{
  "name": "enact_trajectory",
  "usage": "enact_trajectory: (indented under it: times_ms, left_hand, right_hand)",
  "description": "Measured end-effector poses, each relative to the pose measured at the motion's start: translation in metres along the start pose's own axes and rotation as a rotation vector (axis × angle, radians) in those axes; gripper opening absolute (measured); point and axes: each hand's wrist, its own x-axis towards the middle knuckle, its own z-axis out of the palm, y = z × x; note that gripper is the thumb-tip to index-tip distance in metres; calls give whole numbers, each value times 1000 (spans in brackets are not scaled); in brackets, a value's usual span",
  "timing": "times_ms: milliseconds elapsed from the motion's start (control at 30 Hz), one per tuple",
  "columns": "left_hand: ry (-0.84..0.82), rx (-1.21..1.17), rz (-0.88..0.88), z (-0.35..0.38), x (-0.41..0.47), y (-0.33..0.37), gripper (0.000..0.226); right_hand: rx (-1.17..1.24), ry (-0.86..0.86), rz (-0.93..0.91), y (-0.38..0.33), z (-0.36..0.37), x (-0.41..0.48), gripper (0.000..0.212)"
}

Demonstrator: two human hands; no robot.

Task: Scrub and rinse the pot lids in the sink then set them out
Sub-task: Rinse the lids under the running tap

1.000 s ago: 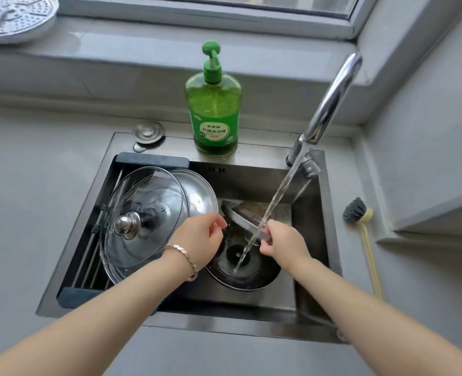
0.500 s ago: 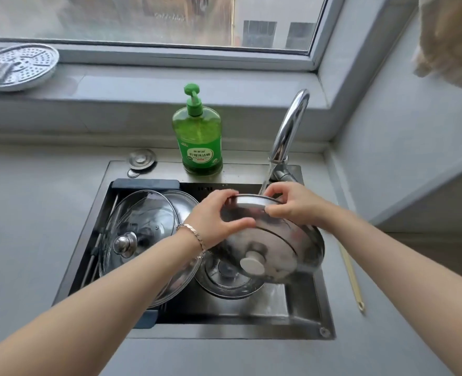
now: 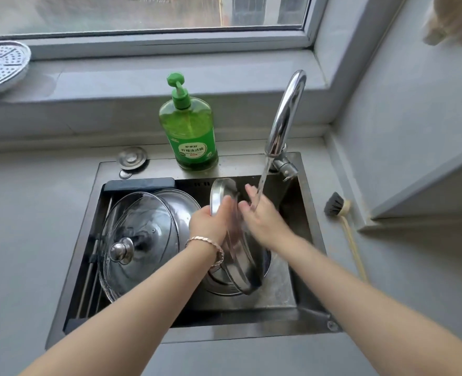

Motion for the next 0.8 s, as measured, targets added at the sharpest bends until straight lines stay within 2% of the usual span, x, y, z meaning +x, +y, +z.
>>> enact_trajectory:
  times_ms: [133, 233, 367, 400, 467, 567, 633, 733, 800]
  left_hand:
    - [78, -145, -99, -3, -5, 15, 51]
    - [151, -165, -146, -13, -13, 19, 53]
    - [237, -226, -122, -16, -24, 26, 56]
    - [263, -247, -121, -17, -25, 29, 55]
    - [308, -312, -149, -20, -22, 35, 54]
    - [378, -404, -203, -29, -14, 35, 52]
    - [408, -460, -222, -33, -12, 32, 49]
    - [465, -525, -220, -36, -15, 36, 49]
    - [497, -535, -203, -36, -17, 42, 49]
  right_hand:
    - [50, 100, -124, -20, 54, -36, 62]
    - [-27, 38, -241, -19, 46, -30, 61]
    - [37, -26, -64, -35, 24, 6, 48]
    - [4, -27, -106, -41, 24, 5, 48]
    - [-58, -31, -303, -49, 28, -12, 52]
    - [-97, -4, -512, -26, 35, -40, 53]
    - [-27, 52, -430, 2, 30, -41, 49]
    - [270, 68, -18, 22, 14, -33, 47]
    - [248, 60, 98, 21, 9, -33, 47]
